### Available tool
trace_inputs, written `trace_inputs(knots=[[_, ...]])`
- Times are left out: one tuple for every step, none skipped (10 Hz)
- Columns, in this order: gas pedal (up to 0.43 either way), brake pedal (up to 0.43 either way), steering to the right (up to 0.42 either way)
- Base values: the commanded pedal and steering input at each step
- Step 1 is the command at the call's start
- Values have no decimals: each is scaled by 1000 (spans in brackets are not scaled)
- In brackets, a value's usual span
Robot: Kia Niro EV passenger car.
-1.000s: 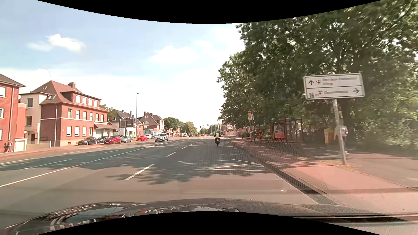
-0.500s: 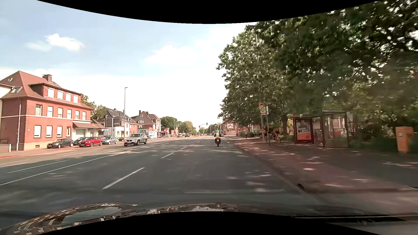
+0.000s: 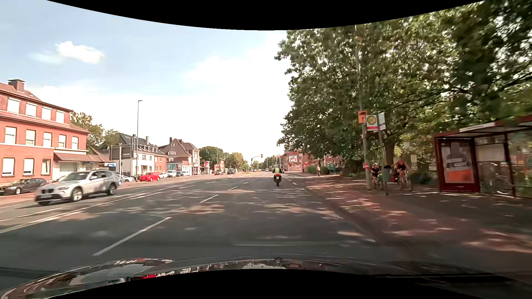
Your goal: Follow the waypoints while adhering to traffic rules and regulations
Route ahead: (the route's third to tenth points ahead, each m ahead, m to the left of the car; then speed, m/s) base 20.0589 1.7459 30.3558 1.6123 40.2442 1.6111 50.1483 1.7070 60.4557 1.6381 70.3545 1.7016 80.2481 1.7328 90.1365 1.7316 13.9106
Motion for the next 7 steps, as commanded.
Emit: trace_inputs(knots=[[177, 0, 1], [177, 0, 1], [177, 0, 0], [177, 0, 0], [177, 0, 0], [177, 0, 1], [177, 0, 1]])
